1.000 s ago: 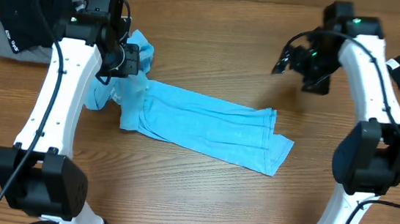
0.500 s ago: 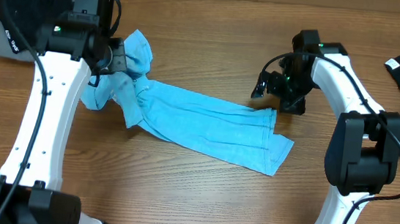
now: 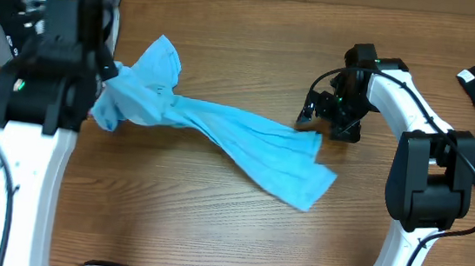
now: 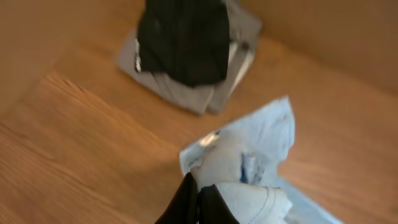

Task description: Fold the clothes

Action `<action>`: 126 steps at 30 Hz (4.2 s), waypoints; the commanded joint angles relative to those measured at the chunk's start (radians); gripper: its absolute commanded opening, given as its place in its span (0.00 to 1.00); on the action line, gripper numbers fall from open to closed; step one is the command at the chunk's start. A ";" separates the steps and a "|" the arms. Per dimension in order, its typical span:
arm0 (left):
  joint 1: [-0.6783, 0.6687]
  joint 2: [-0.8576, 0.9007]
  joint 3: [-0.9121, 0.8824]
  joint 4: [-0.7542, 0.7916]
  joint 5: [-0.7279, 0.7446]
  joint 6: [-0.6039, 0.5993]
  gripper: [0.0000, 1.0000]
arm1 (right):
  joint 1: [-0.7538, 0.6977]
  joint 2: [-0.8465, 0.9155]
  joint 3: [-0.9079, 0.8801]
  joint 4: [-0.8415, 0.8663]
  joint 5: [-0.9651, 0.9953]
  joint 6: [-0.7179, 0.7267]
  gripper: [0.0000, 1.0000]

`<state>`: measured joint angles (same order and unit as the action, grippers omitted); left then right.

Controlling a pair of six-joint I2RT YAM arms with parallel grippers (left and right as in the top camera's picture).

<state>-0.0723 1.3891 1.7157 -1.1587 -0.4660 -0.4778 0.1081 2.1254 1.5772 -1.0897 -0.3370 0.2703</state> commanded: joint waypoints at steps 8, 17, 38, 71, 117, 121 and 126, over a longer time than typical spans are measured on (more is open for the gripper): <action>0.001 0.005 0.015 -0.006 -0.061 -0.042 0.04 | 0.003 0.010 -0.005 -0.006 -0.107 0.079 1.00; 0.001 0.069 0.015 -0.016 -0.044 -0.042 0.04 | 0.030 0.002 -0.006 -0.025 -0.199 0.010 1.00; 0.001 0.075 0.015 -0.020 -0.031 -0.042 0.05 | 0.243 0.031 -0.006 -0.034 0.067 0.154 0.96; 0.001 0.090 0.015 -0.014 -0.008 -0.042 0.07 | -0.062 0.031 0.405 -0.055 0.127 0.120 0.04; 0.000 0.118 0.180 0.008 0.335 0.037 0.04 | 0.227 0.031 0.131 -0.029 -0.114 0.098 1.00; 0.000 0.064 0.269 0.009 0.335 0.037 0.04 | 0.266 0.031 0.131 0.010 -0.145 0.131 1.00; 0.000 0.023 0.311 0.011 0.335 0.037 0.04 | 0.289 0.031 0.131 0.073 -0.207 0.150 1.00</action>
<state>-0.0723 1.4380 1.9999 -1.1519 -0.1413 -0.4641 0.3889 2.1704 1.7081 -1.0397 -0.4923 0.3836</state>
